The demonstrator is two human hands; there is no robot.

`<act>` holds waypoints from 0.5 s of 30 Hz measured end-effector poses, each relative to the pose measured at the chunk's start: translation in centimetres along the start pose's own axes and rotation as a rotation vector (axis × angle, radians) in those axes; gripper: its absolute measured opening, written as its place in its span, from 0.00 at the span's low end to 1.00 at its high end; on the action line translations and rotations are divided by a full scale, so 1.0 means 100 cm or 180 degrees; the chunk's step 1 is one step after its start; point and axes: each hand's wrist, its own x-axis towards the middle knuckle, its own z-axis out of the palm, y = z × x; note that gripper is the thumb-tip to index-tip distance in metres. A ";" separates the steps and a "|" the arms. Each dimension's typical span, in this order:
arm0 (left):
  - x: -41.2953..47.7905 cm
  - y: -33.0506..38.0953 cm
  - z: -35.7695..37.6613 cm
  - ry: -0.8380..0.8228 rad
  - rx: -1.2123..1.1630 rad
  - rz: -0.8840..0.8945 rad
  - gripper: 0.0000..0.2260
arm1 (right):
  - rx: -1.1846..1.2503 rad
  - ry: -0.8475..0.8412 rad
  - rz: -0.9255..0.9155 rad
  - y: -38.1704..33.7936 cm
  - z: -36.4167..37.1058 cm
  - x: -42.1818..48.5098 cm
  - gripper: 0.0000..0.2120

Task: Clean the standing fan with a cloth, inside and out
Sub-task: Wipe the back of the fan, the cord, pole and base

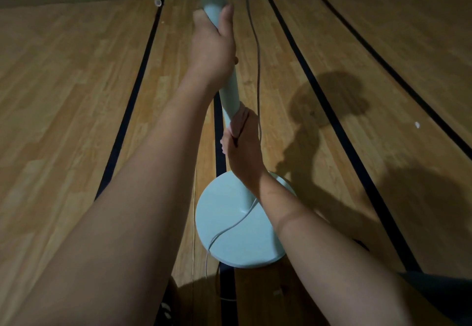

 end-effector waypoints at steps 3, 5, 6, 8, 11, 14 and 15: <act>-0.001 -0.001 0.002 0.0043 0.0016 0.0031 0.15 | -0.0197 0.0192 -0.0138 0.014 0.002 -0.011 0.09; -0.002 -0.002 0.003 0.0036 0.0027 0.0045 0.15 | -0.0290 0.0244 -0.0254 0.028 0.003 -0.023 0.09; -0.001 -0.001 0.003 0.0040 0.0027 0.0046 0.14 | -0.0481 0.0258 -0.0250 0.037 0.003 -0.030 0.08; -0.002 -0.002 0.002 0.0063 0.0068 0.0041 0.13 | -0.1202 0.0402 -0.0169 0.058 0.003 -0.044 0.15; -0.002 -0.002 0.002 0.0107 0.0201 0.0054 0.11 | -0.1819 0.0414 -0.0010 0.084 0.000 -0.068 0.25; -0.001 -0.003 0.000 0.0172 0.0241 -0.0016 0.11 | -0.1519 0.0055 0.0221 0.101 -0.010 -0.086 0.26; -0.001 -0.003 0.000 0.0182 0.0251 -0.0032 0.11 | -0.1472 -0.0044 0.0277 0.105 -0.013 -0.090 0.25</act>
